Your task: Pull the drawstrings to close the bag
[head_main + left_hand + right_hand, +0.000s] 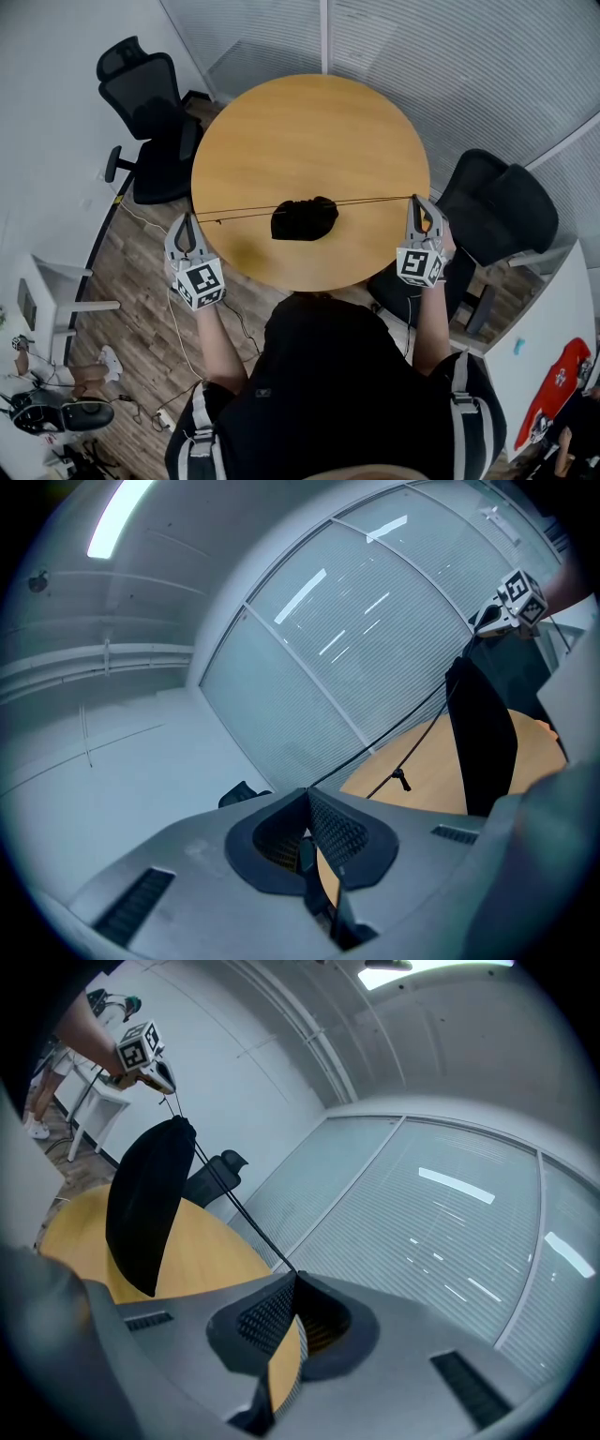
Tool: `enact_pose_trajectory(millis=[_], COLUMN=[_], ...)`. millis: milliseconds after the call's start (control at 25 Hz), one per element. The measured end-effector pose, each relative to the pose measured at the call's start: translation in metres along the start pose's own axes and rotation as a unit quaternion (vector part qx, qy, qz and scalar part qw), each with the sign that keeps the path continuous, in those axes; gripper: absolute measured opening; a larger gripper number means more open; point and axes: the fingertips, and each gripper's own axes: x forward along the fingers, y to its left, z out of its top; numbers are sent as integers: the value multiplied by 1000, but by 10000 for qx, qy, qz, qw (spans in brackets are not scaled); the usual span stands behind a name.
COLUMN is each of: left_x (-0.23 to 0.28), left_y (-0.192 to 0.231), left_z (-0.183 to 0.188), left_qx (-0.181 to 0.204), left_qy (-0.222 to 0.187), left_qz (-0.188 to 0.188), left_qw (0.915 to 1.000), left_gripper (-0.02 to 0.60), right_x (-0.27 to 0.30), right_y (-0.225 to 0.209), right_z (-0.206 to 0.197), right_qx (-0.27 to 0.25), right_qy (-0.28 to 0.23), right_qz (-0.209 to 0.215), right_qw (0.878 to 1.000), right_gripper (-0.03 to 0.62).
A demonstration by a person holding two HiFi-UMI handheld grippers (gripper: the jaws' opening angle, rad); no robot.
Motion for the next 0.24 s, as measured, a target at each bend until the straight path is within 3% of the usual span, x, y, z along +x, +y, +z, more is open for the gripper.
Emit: enact_pose_trajectory(millis=[240], left_x=[6], left_y=[-5], left_z=[1], left_qx=[-36], left_qy=[-32], left_qz=[-50], left_qw=[10000], left_gripper=[15], right_x=[0], right_y=[-2], right_z=[-3], right_qx=[-17], right_qy=[63], right_qz=[6], right_qw=[10000], right_gripper=[57])
